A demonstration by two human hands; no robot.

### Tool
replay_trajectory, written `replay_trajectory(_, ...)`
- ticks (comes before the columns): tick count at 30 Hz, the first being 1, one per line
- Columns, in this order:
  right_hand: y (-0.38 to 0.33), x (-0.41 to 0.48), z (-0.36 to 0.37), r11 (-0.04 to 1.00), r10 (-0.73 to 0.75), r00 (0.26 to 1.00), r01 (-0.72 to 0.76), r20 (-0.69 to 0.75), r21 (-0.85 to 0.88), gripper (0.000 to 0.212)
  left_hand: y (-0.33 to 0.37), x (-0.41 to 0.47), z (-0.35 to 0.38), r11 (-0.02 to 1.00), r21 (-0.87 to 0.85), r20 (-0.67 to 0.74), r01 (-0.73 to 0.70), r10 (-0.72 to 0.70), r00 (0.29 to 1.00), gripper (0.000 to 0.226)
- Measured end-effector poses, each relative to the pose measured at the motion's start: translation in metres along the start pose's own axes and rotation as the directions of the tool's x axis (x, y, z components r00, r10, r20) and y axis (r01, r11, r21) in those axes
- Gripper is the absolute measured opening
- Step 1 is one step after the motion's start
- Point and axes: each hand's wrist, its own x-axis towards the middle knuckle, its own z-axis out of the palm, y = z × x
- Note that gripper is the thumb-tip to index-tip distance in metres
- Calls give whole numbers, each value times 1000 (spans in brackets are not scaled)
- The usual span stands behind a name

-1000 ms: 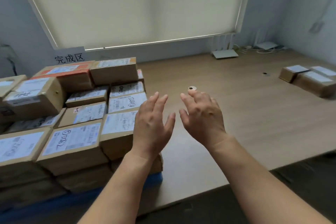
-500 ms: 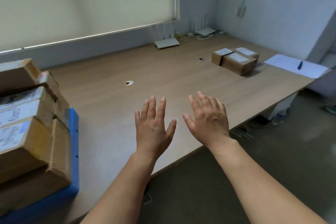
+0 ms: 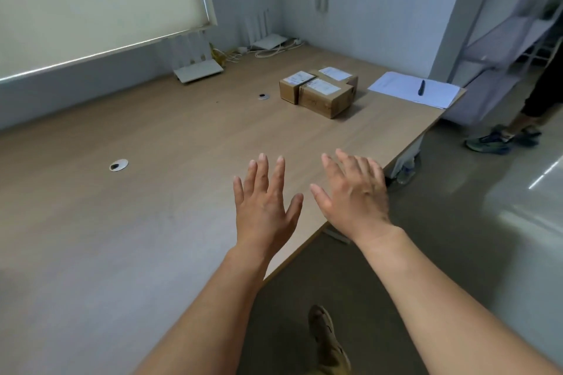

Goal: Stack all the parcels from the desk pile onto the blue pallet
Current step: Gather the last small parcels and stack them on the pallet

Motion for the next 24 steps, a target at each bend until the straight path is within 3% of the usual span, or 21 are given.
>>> replay_trajectory(14, 120, 175, 101, 993, -111, 984, 116, 136, -24, 55, 58, 210, 83, 994, -2, 98, 106, -105, 990, 67)
replay_trajectory(24, 176, 263, 151, 984, -177, 972, 171, 158, 52, 53, 80, 296, 114, 975, 14, 83, 220, -220, 972, 66)
